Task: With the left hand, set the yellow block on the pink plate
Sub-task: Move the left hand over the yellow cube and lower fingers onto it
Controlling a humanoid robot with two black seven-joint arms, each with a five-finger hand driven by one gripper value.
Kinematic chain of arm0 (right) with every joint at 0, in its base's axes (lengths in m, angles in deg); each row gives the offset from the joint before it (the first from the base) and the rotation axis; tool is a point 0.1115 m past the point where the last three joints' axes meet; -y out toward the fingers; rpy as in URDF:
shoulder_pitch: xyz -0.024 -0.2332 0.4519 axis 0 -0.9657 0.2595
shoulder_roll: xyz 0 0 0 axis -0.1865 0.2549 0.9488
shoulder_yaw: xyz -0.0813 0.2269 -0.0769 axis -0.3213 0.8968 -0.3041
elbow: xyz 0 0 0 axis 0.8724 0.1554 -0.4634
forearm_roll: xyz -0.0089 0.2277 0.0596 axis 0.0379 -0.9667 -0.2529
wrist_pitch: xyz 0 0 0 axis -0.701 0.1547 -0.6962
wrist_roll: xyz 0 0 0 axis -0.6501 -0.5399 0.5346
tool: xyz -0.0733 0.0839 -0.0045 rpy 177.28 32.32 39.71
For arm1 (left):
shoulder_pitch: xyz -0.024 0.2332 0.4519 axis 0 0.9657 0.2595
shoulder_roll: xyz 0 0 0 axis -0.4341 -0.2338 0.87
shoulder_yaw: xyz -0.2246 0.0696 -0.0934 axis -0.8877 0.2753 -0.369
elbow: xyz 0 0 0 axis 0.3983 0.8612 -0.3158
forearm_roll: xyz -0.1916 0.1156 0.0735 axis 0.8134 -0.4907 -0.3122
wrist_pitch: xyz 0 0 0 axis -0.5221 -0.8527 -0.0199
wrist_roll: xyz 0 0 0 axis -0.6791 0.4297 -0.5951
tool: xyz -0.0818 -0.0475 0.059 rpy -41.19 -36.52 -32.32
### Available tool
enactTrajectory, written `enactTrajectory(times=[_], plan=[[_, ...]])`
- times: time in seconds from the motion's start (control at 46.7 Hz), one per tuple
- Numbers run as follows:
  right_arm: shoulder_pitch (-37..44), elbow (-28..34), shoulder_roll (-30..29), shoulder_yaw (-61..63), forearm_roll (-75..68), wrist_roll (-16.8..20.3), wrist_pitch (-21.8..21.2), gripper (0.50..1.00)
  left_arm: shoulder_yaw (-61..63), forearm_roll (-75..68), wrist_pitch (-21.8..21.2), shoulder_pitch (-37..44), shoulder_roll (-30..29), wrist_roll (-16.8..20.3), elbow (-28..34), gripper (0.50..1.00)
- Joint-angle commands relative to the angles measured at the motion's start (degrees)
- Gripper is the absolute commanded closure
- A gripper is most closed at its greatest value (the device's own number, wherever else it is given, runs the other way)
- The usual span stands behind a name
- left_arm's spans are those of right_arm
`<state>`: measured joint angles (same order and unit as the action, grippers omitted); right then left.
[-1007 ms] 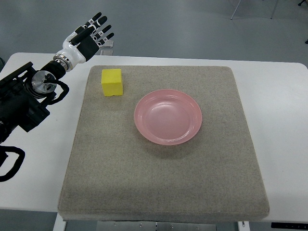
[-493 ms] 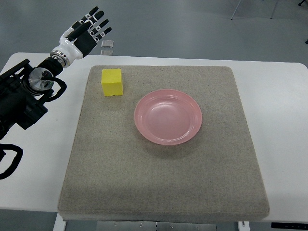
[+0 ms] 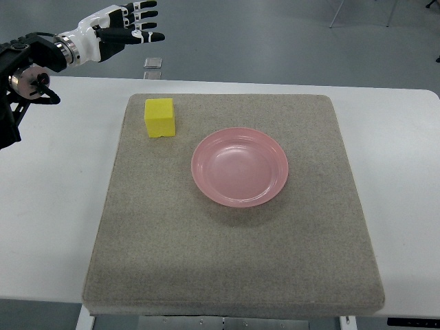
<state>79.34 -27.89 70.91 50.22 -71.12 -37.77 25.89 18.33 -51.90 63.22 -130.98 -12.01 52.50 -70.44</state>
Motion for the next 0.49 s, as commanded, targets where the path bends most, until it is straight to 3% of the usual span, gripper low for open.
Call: enactTrajectory(times=[0.0, 0.236, 0.471], plan=[[0.0, -0.1, 0.0, 0.0, 0.0, 0.0, 0.0, 0.576, 1.6, -8.0, 0.0, -1.2, -2.2, 0.0, -4.1, 0.506], [0.0, 0.0, 0.0, 0.0, 0.0, 0.0, 0.1, 0.576, 6.2, -23.8, -0.6, -1.5, -7.4, 0.3, -15.8, 0.508], [0.0, -0.1, 0.0, 0.0, 0.0, 0.0, 0.1, 0.576, 7.1, -39.6, -0.7, -1.5, -8.3, 0.8, -19.8, 0.506]])
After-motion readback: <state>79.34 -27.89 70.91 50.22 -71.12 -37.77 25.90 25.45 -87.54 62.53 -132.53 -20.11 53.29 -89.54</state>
